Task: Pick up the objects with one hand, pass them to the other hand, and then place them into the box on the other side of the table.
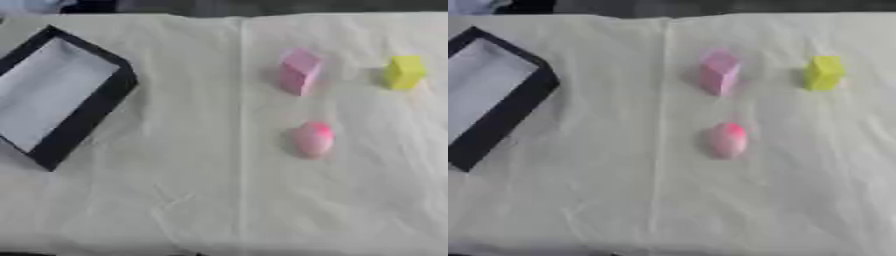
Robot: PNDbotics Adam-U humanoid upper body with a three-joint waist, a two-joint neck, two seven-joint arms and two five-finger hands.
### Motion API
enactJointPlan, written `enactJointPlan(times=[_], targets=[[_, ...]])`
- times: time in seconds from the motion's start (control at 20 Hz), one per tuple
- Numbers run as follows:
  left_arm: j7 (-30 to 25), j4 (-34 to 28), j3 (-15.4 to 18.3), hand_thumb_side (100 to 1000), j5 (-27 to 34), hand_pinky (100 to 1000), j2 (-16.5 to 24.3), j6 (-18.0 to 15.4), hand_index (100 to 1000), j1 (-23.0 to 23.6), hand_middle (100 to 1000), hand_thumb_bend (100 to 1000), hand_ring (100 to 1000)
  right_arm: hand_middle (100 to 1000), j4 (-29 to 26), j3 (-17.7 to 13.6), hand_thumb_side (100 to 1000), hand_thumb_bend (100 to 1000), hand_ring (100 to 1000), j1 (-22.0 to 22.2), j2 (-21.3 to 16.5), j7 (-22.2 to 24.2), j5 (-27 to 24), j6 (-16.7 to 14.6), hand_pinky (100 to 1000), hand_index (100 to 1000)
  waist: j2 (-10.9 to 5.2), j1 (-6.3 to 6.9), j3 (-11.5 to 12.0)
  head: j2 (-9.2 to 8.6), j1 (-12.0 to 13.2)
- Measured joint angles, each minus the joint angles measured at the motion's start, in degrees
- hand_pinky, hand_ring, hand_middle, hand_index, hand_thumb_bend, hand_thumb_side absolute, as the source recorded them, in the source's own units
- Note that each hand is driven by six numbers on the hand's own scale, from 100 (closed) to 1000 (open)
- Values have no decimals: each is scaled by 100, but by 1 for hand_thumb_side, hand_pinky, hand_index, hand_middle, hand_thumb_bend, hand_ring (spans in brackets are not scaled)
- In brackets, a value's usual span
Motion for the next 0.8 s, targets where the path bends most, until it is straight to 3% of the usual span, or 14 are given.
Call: enactJointPlan(times=[0.5,0.8], targets=[[81,-122,36,701,-34,763,24,51,804,39,762,594,656,771,-343,-35,345,469,764,130,-171,-99,134,152,916,919,104,-18,-14,0,-32],[84,-192,36,701,-78,765,38,72,804,49,765,592,656,772,-416,-30,359,466,764,179,-205,-70,261,259,914,918,104,-18,-21,0,-425]])
